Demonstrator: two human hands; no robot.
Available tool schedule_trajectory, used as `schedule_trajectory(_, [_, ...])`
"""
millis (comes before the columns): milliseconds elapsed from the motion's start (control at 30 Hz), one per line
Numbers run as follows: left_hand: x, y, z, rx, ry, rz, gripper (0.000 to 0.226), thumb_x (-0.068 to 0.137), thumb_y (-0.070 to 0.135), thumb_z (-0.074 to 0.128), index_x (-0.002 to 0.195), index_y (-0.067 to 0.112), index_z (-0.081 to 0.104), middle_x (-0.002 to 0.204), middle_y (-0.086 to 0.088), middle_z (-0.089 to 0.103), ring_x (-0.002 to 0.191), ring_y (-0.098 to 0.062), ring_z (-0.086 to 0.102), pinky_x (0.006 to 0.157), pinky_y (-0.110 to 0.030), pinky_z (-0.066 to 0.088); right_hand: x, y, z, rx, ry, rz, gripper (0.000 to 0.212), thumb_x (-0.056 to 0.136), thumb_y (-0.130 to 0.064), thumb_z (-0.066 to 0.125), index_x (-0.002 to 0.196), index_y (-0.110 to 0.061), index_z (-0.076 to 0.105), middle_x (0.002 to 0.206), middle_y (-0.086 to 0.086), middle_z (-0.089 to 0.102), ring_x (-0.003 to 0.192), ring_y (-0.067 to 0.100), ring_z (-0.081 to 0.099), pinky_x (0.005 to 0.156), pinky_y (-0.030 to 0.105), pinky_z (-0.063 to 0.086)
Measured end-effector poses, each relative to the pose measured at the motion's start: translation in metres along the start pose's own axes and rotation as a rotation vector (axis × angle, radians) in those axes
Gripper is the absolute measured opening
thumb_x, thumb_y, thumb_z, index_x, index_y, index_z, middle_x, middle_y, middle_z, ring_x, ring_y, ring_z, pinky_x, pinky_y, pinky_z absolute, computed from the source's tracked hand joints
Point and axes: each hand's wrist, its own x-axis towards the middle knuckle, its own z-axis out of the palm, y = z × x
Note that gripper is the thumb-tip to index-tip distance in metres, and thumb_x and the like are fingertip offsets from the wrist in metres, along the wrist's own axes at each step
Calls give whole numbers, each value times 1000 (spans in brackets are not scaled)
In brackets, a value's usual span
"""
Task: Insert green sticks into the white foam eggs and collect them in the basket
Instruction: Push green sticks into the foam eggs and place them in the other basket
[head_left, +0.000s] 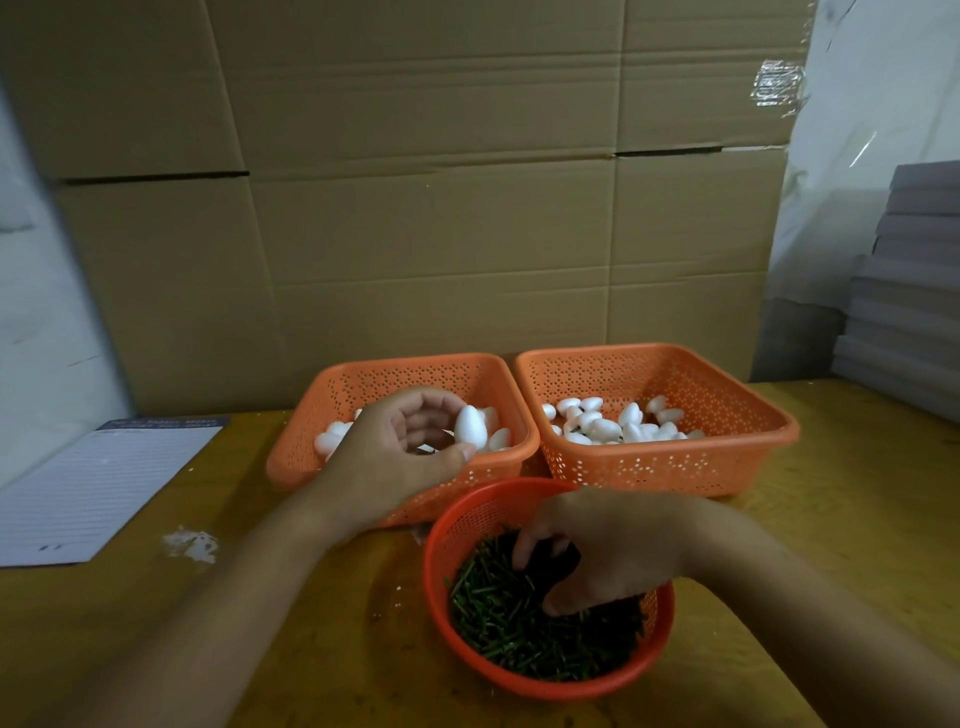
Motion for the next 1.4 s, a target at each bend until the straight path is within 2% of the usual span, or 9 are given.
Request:
schedule_trajectory(233, [-5,11,3,-33,-20,-6,24,79,26,77,100,37,76,103,8,78,95,-8,73,79,-19,56,1,2,1,4,5,-6,43,85,-44,73,126,-41,59,120,-15,58,112,3,54,95,32,50])
schedule_trajectory(333, [-6,14,5,-55,-32,-16,21,82,29,80,103,28,76,98,2,78,89,-9,74,75,-19,55,2,3,2,5,5,-4,43,85,-44,72,126,-42,59,121,-14,58,112,3,54,95,32,50])
schedule_trajectory(433, [-7,16,6,-63,-38,-51,34,82,29,74,114,21,68,89,-8,78,77,-18,75,71,-21,56,2,3,2,7,6,-5,43,86,-44,72,126,-42,58,121,-16,58,112,1,54,93,29,49])
schedule_trajectory(567, [-8,17,7,-88,-58,-62,35,86,15,70,119,19,62,83,-13,77,72,-24,75,66,-24,57,2,2,1,5,-2,0,43,86,-45,72,126,-42,58,122,-15,58,113,2,54,96,32,49])
schedule_trajectory(800, [-9,17,9,-130,-111,-57,34,80,18,75,112,26,67,91,-14,77,81,-24,76,70,-27,59,1,1,1,-6,-2,2,43,86,-44,72,127,-42,58,123,-12,58,114,4,54,96,32,49])
schedule_trajectory(1100, [-9,16,9,-57,-102,-34,31,79,21,75,109,26,70,82,-13,77,65,-23,73,63,-29,60,2,2,2,-15,5,-6,46,87,-44,72,130,-40,57,124,-13,58,114,3,54,95,29,48])
schedule_trajectory(1167, [-10,17,11,-35,-88,-40,32,76,22,77,107,30,73,84,-11,77,61,-22,72,61,-38,60,2,3,2,-12,5,-5,46,87,-44,72,130,-41,57,124,-13,58,114,3,54,94,28,48])
schedule_trajectory(1267, [-10,17,14,10,-39,-48,32,76,15,79,100,36,77,88,-8,77,56,-21,71,58,-66,53,3,4,3,0,8,-1,46,86,-44,72,129,-42,56,123,-14,57,113,2,54,93,27,48])
schedule_trajectory(1400, [-10,18,15,29,-36,-48,34,77,11,79,97,38,77,88,-6,78,54,-19,70,56,-74,49,4,5,3,6,3,-1,47,86,-44,72,130,-43,56,122,-16,56,113,2,53,93,28,49])
